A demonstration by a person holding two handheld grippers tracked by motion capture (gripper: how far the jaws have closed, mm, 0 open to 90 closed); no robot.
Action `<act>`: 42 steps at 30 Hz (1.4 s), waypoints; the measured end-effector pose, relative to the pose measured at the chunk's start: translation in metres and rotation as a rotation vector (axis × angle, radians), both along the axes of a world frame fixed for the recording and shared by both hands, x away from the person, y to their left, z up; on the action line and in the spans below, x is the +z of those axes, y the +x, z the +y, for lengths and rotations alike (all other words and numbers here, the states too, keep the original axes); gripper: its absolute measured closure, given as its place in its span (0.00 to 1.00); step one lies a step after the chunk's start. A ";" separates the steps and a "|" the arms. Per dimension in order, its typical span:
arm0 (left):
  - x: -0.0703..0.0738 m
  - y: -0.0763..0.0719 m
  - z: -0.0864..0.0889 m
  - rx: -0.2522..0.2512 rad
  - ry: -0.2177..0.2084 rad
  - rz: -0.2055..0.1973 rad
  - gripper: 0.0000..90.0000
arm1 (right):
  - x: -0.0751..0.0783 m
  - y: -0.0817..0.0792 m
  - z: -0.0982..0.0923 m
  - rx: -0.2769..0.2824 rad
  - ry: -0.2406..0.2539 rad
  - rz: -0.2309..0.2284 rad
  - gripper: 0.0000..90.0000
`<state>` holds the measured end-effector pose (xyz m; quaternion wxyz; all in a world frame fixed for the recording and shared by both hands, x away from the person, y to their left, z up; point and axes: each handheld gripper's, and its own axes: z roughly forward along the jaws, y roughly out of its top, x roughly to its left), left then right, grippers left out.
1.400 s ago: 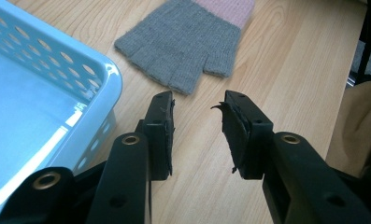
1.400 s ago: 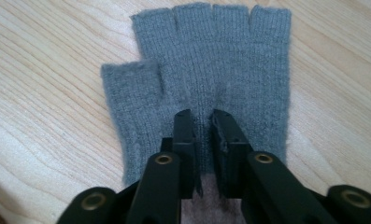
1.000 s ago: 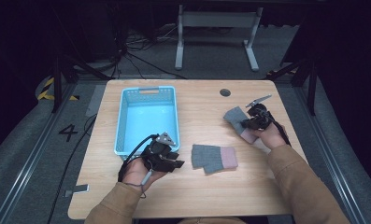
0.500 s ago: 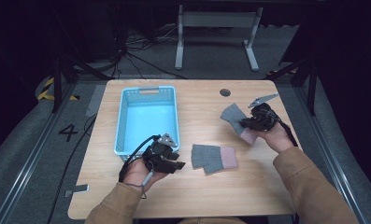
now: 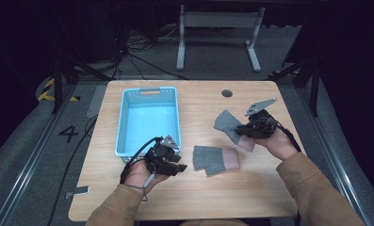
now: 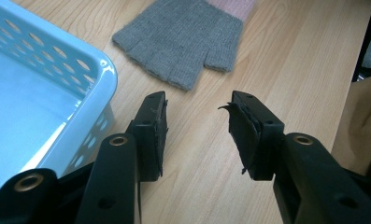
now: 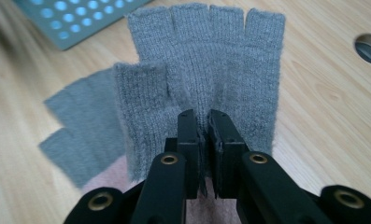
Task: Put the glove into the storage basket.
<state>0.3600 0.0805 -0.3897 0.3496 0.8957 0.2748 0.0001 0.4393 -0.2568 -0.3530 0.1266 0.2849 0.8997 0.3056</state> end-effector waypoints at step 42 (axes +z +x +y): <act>-0.019 0.001 -0.019 0.013 -0.018 0.011 0.85 | -0.051 -0.048 0.063 0.199 -0.135 0.068 0.93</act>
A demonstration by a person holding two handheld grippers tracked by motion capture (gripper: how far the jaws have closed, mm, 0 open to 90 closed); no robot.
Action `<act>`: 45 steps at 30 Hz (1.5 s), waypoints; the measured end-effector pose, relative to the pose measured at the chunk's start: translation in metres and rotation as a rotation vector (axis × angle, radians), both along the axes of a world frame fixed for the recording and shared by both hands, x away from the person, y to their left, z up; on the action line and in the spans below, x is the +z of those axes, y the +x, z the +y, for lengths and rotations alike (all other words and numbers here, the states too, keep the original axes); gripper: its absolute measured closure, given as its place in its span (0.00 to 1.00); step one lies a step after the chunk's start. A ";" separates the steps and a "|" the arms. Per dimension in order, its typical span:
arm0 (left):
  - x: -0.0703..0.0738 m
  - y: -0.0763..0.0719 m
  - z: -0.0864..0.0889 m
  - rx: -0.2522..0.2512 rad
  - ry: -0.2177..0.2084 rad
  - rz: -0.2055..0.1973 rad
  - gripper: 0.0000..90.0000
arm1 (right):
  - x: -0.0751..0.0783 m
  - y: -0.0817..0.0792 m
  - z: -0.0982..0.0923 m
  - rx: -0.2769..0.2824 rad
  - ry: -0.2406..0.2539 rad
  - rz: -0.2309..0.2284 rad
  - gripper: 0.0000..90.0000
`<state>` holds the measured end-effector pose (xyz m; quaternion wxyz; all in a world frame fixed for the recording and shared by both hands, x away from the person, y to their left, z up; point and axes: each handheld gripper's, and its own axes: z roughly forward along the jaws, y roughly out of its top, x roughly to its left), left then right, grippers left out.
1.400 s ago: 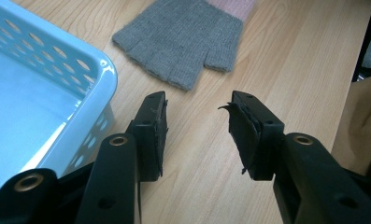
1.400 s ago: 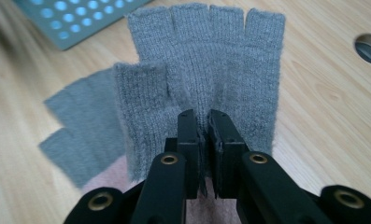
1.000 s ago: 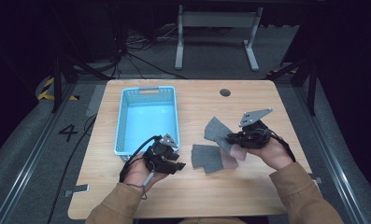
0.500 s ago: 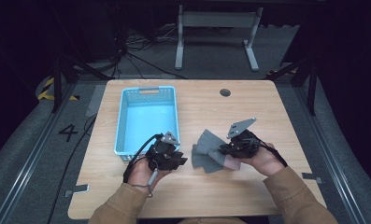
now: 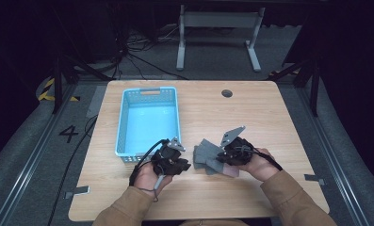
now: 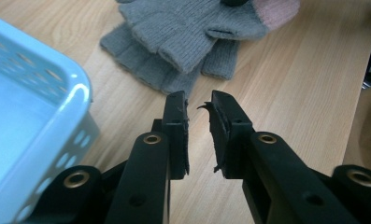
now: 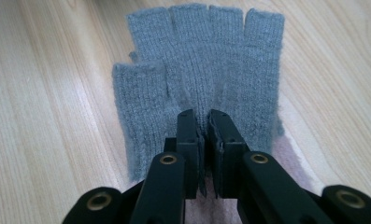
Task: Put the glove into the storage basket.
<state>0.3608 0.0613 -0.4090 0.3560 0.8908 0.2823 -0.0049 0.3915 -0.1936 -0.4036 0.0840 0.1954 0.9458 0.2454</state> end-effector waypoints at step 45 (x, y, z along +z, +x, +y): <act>-0.026 0.005 -0.018 -0.018 0.087 -0.023 0.77 | -0.002 -0.006 -0.094 -0.156 0.061 -0.028 0.69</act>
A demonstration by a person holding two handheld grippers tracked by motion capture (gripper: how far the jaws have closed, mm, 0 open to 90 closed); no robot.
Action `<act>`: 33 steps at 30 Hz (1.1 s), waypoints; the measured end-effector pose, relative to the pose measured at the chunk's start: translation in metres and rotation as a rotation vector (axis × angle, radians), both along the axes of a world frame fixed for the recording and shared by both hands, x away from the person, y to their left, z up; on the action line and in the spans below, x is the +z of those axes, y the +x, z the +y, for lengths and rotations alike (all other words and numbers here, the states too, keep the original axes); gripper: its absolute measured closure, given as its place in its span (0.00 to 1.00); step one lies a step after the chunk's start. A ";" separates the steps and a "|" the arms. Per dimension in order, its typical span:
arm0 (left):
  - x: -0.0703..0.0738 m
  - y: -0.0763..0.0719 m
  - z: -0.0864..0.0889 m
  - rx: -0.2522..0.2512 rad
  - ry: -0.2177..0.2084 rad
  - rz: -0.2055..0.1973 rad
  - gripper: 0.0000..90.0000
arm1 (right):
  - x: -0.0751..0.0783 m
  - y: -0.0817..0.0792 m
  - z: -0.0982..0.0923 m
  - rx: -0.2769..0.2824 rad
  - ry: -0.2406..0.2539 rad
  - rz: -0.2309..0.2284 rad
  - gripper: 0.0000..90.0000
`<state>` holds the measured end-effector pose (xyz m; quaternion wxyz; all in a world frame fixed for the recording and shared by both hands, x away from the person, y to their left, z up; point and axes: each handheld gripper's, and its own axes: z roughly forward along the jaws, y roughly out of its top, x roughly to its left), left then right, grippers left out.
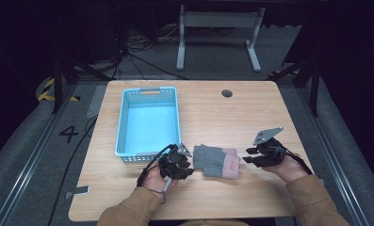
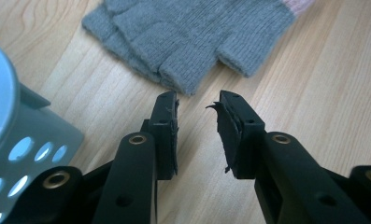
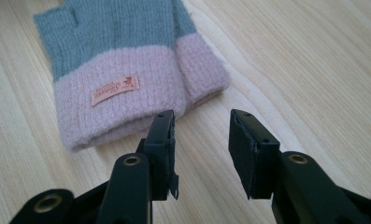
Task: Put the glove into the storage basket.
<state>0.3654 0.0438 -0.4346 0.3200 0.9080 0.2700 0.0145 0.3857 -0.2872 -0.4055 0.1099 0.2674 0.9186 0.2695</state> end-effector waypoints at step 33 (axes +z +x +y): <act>-0.013 0.007 -0.023 0.004 0.056 0.012 0.83 | -0.019 0.002 0.015 0.024 -0.018 0.058 0.79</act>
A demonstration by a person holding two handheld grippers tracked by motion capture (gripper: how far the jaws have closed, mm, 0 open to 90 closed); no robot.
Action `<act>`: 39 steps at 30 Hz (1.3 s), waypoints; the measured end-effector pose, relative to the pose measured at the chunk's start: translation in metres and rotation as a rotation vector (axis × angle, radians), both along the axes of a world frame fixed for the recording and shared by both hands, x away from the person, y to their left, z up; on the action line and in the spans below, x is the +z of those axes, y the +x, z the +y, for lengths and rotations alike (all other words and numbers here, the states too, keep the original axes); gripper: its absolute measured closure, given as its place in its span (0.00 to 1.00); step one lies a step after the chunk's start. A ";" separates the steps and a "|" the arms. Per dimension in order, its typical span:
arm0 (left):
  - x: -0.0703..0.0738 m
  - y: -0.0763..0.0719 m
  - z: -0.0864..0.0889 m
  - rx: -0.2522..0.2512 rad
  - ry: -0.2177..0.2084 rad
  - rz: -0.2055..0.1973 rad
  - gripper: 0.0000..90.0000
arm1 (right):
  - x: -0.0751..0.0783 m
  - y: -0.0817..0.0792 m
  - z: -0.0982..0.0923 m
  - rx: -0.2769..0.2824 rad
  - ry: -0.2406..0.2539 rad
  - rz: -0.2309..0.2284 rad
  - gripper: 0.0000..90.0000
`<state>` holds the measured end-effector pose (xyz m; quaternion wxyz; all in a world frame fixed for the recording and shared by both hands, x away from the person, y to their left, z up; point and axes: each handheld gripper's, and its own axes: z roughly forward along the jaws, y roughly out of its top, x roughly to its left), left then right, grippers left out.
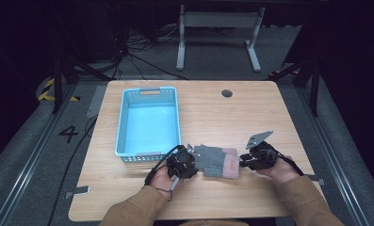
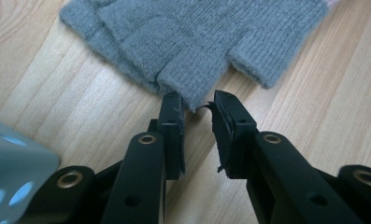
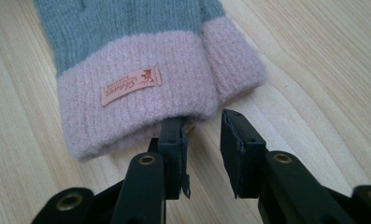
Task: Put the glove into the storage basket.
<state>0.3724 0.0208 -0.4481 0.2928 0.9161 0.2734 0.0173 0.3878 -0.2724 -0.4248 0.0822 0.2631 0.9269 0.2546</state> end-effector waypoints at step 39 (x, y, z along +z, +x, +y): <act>0.019 -0.014 -0.001 -0.019 -0.038 -0.071 0.97 | 0.022 0.019 0.004 -0.122 0.097 -0.048 0.96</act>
